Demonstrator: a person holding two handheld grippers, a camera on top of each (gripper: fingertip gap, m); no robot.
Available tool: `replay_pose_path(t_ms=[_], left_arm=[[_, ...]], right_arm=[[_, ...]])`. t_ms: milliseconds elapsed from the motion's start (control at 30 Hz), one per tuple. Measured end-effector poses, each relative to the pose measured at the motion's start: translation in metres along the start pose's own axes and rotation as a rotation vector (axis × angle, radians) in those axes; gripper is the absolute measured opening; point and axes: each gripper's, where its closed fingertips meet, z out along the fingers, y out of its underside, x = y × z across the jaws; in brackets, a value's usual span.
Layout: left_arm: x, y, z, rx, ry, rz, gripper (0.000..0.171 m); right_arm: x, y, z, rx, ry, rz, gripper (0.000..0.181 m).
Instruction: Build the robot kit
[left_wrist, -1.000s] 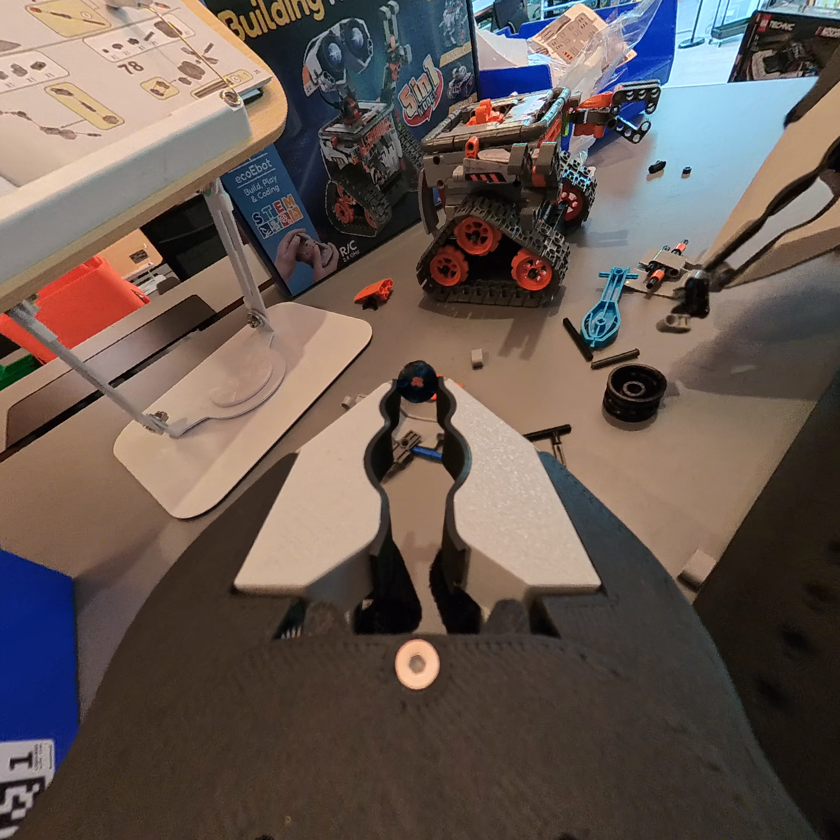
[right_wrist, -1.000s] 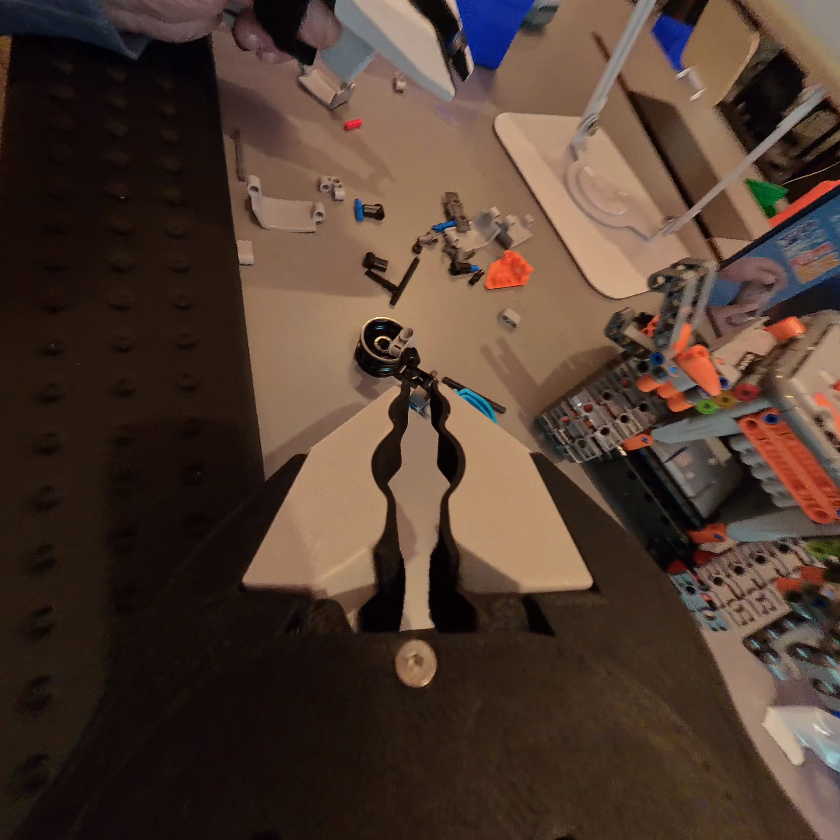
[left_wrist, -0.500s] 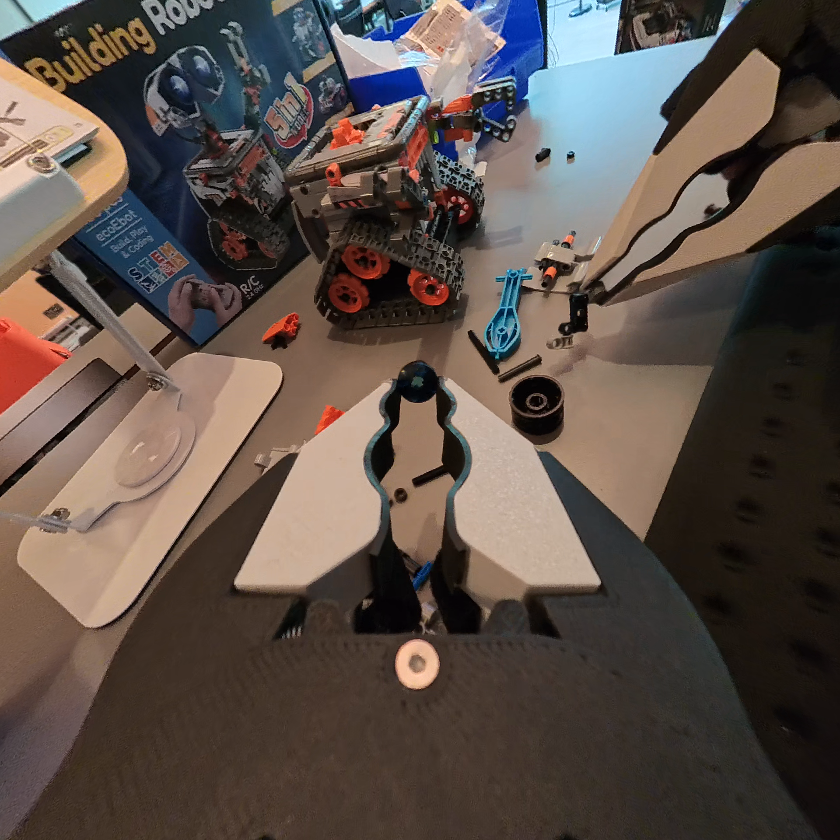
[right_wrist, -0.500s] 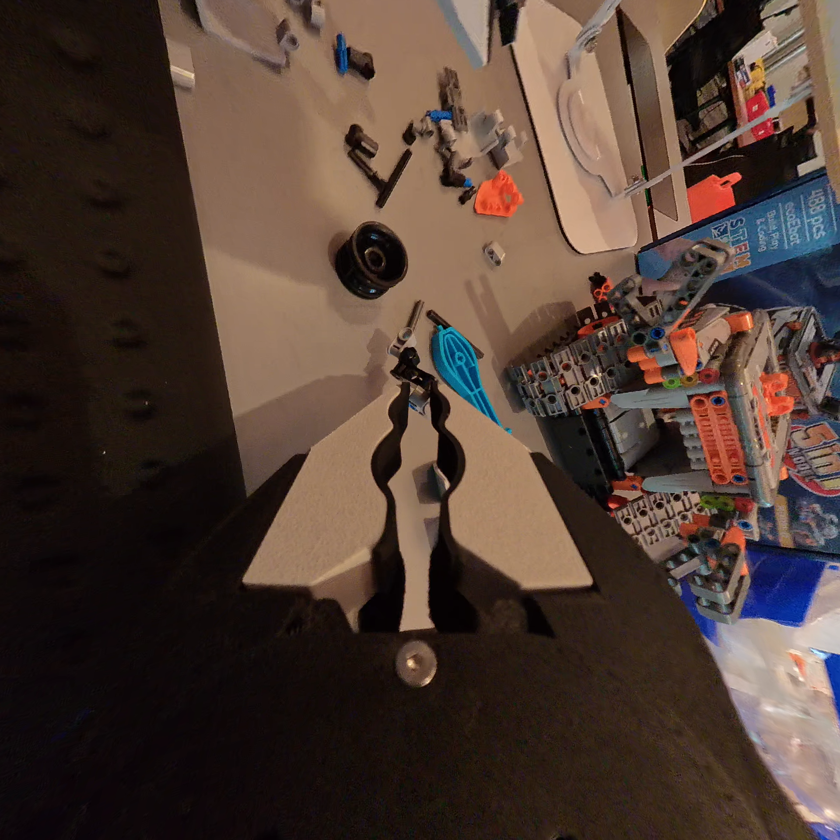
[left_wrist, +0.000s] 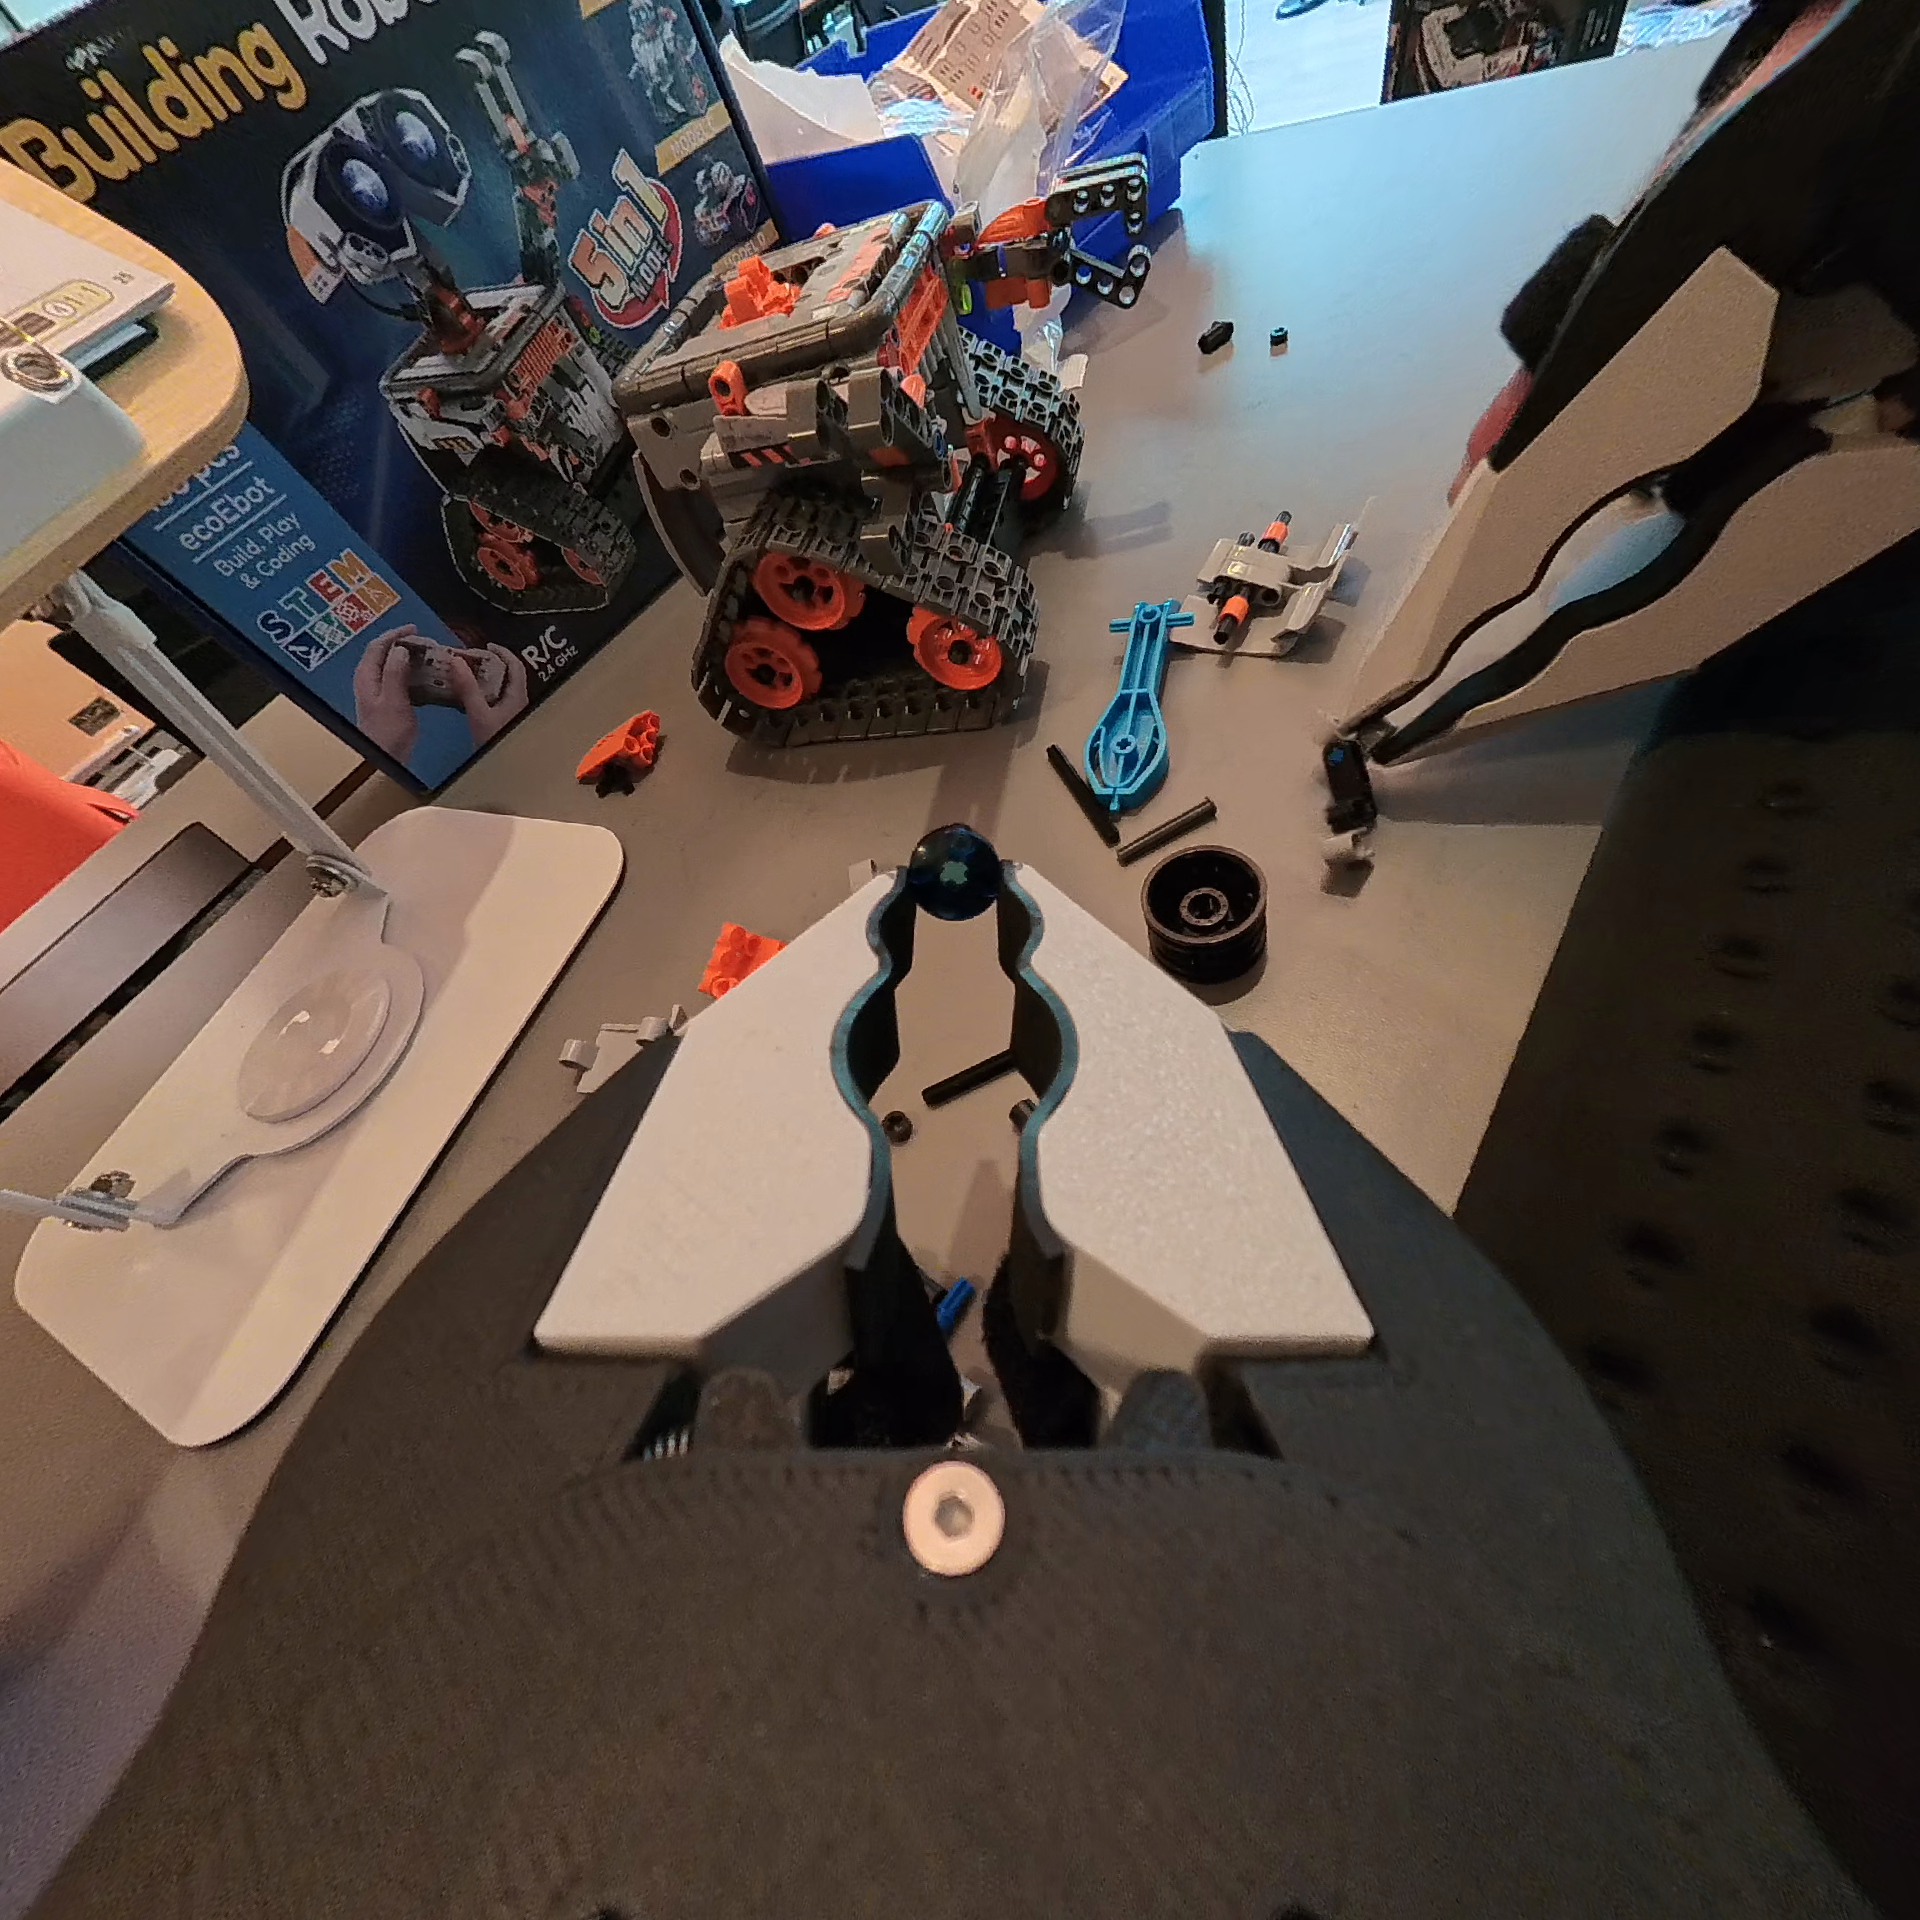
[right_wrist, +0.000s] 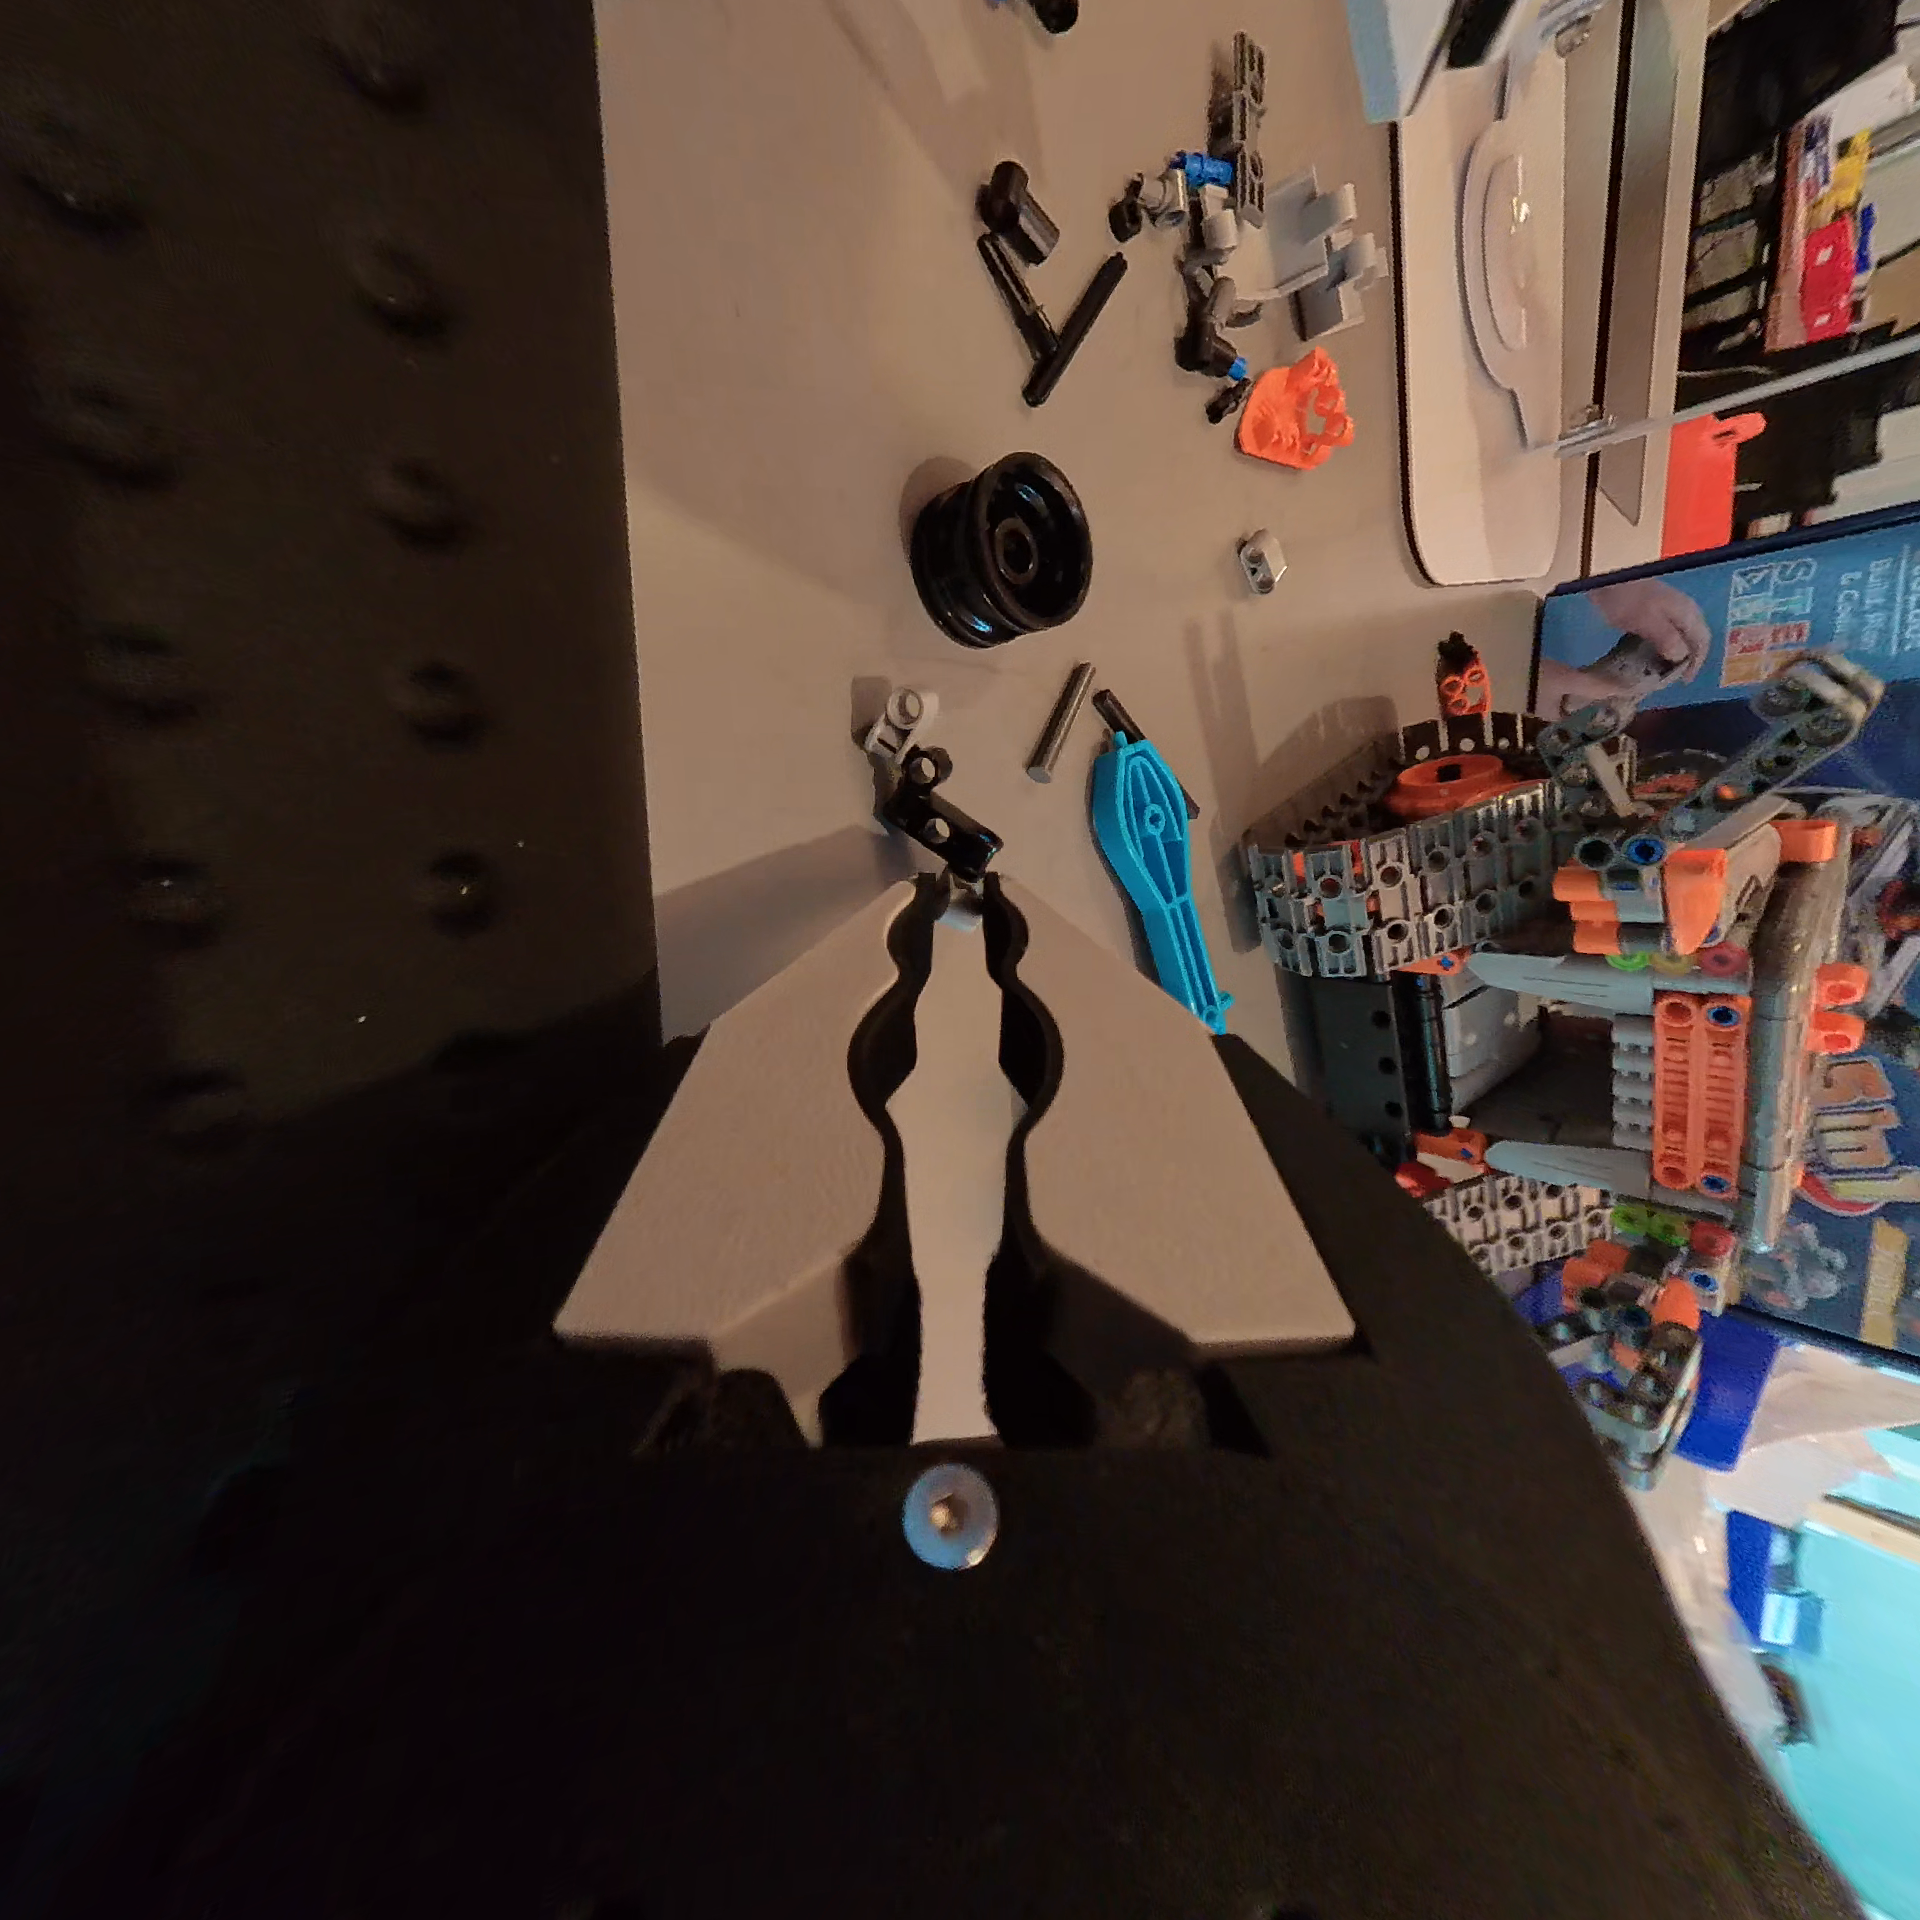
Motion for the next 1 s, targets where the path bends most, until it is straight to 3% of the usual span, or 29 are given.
replay_pose_path(t_ms=[33,367,567,800,1000], left_arm=[[0.001,0.000,0.000,-0.002,0.006,0.001,0.013],[0.037,0.012,0.005,-0.126,0.118,0.033,0.013],[0.071,0.038,0.003,-0.301,0.241,0.065,0.013],[0.084,0.055,0.006,-0.460,0.333,0.065,0.014],[0.081,0.054,0.010,-0.463,0.353,0.046,0.023]], right_arm=[[-0.001,0.000,-0.001,0.003,-0.010,0.022,0.007],[-0.007,0.012,-0.009,-0.015,-0.207,0.400,0.004],[-0.011,0.004,-0.008,0.005,-0.280,0.514,0.013],[-0.003,-0.006,-0.016,0.116,-0.359,0.619,0.018],[0.000,0.003,-0.014,0.119,-0.402,0.663,0.018]])
